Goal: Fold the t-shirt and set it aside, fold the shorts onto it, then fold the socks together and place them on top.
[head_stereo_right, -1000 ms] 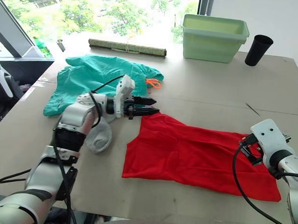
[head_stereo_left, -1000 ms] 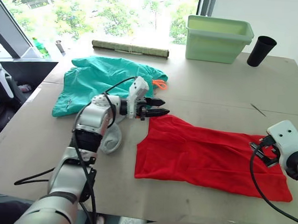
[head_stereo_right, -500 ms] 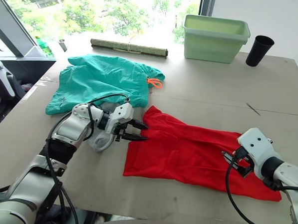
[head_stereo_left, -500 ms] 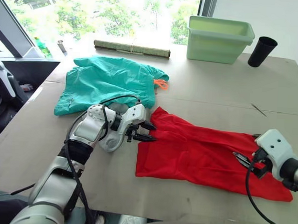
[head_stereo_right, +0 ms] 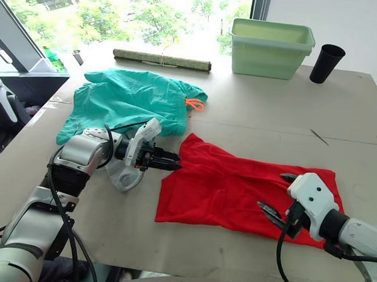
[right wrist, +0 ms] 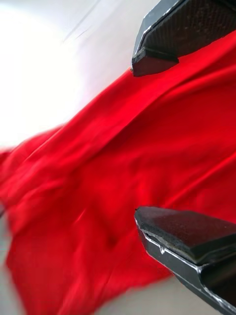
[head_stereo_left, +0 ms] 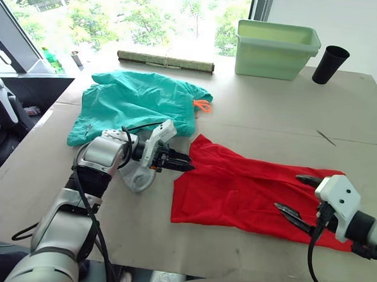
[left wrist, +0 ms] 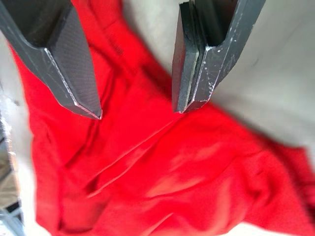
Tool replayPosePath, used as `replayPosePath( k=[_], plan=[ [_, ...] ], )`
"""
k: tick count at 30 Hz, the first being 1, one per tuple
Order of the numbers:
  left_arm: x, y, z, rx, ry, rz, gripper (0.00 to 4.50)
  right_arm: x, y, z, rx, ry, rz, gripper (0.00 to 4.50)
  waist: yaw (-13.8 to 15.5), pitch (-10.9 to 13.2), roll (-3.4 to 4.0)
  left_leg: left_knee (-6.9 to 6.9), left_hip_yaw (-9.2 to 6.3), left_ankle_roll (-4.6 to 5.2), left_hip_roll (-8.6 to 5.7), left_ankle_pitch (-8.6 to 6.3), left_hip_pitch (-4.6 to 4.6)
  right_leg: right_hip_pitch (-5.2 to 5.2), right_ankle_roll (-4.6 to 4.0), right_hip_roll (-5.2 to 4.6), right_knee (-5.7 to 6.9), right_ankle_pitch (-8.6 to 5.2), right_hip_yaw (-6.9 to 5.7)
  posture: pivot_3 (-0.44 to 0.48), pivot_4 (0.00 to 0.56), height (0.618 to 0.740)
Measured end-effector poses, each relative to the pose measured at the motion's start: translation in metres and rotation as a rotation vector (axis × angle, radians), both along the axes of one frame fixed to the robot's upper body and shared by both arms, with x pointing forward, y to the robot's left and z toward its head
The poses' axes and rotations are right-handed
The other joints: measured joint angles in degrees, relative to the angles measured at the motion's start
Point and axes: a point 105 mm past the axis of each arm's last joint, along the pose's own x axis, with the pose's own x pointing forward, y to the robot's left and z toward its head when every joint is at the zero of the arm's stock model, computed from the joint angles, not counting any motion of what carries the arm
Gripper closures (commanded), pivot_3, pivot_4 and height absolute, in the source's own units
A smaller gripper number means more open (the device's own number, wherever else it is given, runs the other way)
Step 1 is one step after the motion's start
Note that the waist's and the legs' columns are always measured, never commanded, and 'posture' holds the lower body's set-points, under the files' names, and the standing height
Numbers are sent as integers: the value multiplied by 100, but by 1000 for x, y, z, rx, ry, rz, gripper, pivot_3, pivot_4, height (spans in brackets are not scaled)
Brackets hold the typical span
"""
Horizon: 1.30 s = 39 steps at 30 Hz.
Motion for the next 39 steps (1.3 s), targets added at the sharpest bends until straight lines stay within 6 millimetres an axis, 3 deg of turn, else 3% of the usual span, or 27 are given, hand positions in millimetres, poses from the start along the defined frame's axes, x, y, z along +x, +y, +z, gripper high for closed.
replayPosePath(
  k=[7, 16, 19, 23, 24, 32, 36, 39],
  plan=[
    [0, -5, -2, 22, -11, 10, 2002, -13, 27, 14, 111, -44, 142, 0, -1, 1, -2, 0, 0, 0, 0, 0, 0, 0, -25, -5, -1, 11, 1, 0, 150, 740],
    [-8, -26, 1, -41, -22, -34, 2002, -13, 30, 14, 112, -45, 148, 0, -4, 2, -4, 0, 0, -1, 0, 0, 2, 0, -29, -6, 1, 10, 1, 0, 150, 740],
    [-8, -26, 0, -40, -41, -35, 2572, -12, 29, 14, 95, -44, 147, 0, 1, 3, -4, 0, 0, -1, 0, 0, 1, 0, -31, -7, 0, 9, 0, 0, 150, 740],
    [-9, -24, -3, -23, -102, -69, 4267, -10, 27, 14, 79, -51, 131, 0, 2, 3, -4, -1, 0, -1, -1, 0, 0, 0, -35, -8, -1, 8, 0, 0, 150, 740],
    [-11, -23, -4, -19, -114, -81, 4463, -10, 27, 14, 74, -48, 128, 0, 0, 3, -4, -1, 0, -1, 0, 0, 0, 0, -39, -8, -1, 6, 0, 0, 150, 740],
    [-12, -14, -2, -14, -232, -178, 4463, -9, 24, 13, 58, -44, 110, 0, 3, 3, -4, -1, 0, -1, 0, 0, 0, 0, -46, -11, -2, 2, -1, 0, 150, 740],
    [-10, -15, -2, -16, -271, -202, 3040, -7, 22, 12, 52, -46, 102, 0, 3, 3, -4, -1, 0, 0, 0, -1, -1, 0, -46, -11, -3, 2, -1, 0, 150, 740],
    [-9, -16, -2, -14, -299, -214, 3040, -6, 21, 12, 49, -48, 90, 0, 3, 3, -4, -1, 0, 0, -1, -1, -1, 0, -45, -10, -3, 3, -2, 0, 150, 740]
  ],
)
